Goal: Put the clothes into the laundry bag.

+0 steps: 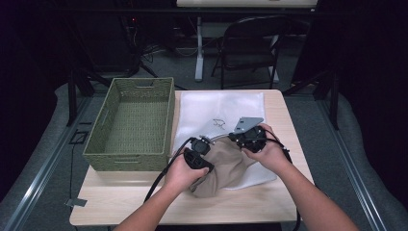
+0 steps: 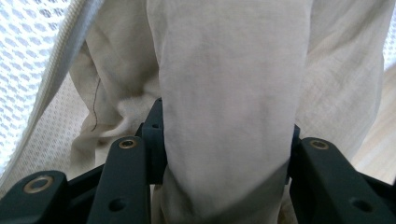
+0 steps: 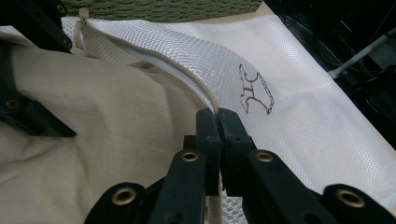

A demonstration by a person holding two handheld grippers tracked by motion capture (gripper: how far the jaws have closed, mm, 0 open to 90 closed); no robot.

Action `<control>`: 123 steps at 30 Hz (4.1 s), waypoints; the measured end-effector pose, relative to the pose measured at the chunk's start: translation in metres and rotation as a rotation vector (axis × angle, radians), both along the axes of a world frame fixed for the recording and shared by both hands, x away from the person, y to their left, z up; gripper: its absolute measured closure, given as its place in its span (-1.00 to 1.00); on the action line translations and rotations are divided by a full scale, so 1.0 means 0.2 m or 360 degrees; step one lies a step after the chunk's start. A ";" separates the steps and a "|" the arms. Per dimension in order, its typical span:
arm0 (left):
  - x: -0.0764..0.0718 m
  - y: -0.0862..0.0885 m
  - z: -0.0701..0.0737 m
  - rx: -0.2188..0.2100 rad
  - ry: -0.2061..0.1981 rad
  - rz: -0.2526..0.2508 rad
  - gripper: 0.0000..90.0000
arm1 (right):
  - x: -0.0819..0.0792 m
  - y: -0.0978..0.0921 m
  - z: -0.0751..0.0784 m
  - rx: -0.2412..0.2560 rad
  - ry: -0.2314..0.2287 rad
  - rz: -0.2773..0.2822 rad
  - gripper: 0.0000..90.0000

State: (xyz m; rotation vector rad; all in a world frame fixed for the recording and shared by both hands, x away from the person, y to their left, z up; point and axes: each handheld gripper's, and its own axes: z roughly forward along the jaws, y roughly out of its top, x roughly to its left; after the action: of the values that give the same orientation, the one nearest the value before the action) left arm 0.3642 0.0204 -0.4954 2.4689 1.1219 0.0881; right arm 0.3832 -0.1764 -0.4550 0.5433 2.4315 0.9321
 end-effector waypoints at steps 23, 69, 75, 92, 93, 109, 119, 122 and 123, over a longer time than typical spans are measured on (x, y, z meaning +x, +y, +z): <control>0.13 -0.06 -0.10 0.0003 0.0018 0.0151 0.20 | -0.01 0.00 -0.02 -0.0001 0.0012 0.0003 0.96; -0.04 0.04 0.11 -0.0067 -0.0212 0.0027 -0.24 | -0.04 0.00 -0.07 0.0064 -0.0034 -0.0051 0.95; -0.09 0.07 0.13 -0.0070 -0.0179 -0.0015 -0.26 | -0.04 0.00 -0.07 0.0056 -0.0039 -0.0056 0.95; -0.16 0.06 0.03 -0.0007 -0.0124 -0.0067 -0.31 | -0.05 0.00 -0.07 0.0073 0.0002 -0.0070 0.95; -0.15 0.06 0.02 0.0008 -0.0114 -0.0075 -0.31 | -0.05 0.00 -0.07 0.0074 0.0002 -0.0070 0.95; -0.11 0.03 -0.06 0.0134 -0.0063 -0.0028 -0.28 | -0.05 -0.01 -0.08 0.0104 0.0022 -0.0082 0.95; -0.08 0.03 -0.08 0.0162 -0.0038 0.0005 0.08 | -0.05 -0.01 -0.08 0.0100 0.0016 -0.0081 0.95; -0.07 0.03 -0.08 0.0171 -0.0030 0.0007 0.17 | -0.06 0.00 -0.08 0.0104 0.0008 -0.0082 0.95; -0.07 0.03 -0.08 0.0174 -0.0037 0.0008 0.20 | -0.06 0.00 -0.08 0.0106 0.0010 -0.0079 0.95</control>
State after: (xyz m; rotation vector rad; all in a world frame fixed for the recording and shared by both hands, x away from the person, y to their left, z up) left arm 0.3494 0.0260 -0.5114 2.5539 1.1415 0.1832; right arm 0.3706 -0.1770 -0.4708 0.6277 2.3884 0.9946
